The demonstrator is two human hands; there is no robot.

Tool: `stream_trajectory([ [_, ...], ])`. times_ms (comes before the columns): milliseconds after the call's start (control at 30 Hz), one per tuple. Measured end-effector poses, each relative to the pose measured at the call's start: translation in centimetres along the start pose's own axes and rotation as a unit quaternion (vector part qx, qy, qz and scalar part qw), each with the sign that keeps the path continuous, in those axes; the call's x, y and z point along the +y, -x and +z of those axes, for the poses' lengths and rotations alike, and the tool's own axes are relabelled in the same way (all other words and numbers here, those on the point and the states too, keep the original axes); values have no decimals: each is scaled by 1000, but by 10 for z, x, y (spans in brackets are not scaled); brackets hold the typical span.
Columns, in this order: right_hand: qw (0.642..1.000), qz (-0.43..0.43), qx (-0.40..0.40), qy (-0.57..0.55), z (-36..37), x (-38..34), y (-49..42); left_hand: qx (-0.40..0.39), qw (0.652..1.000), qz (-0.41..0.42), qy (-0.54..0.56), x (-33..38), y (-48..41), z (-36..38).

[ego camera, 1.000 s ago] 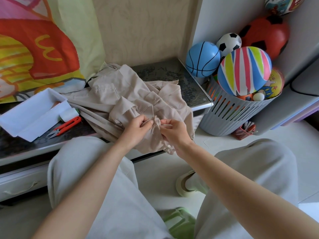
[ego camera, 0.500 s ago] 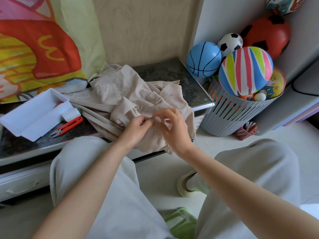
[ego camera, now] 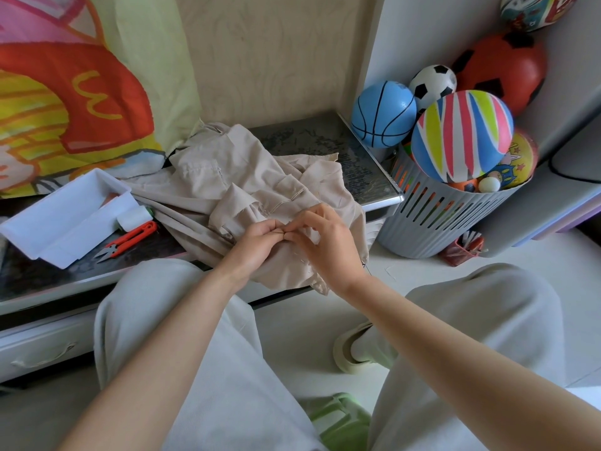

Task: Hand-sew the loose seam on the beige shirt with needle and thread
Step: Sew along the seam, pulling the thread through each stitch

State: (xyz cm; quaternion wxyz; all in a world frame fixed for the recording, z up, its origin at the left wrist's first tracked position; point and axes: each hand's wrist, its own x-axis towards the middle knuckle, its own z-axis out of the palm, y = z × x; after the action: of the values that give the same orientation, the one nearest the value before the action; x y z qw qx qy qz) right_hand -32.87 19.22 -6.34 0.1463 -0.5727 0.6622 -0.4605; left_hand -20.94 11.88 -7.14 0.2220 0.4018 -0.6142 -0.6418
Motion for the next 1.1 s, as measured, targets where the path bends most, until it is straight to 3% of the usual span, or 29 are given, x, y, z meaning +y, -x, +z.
stream_trajectory([
  [133,998,-29,-21,53,1,4,-3,-2,1000,1,19,2,0,1],
  [267,998,-29,-4,56,6,3,-2,12,999,9,-53,1,-1,7],
  [333,1000,-28,5,-5,7,-4,0,40,995,19,-92,0,-4,9],
  [433,986,51,-28,-159,3,-17,3,77,990,37,-115,-2,-8,7],
  [533,968,106,-53,-220,0,-13,11,91,989,40,-105,-6,-11,4],
  [900,963,255,-81,-6,-14,54,48,139,988,45,-54,-10,-15,3],
  [1100,957,285,-53,3,-17,61,50,119,991,40,-49,-9,-14,6],
])
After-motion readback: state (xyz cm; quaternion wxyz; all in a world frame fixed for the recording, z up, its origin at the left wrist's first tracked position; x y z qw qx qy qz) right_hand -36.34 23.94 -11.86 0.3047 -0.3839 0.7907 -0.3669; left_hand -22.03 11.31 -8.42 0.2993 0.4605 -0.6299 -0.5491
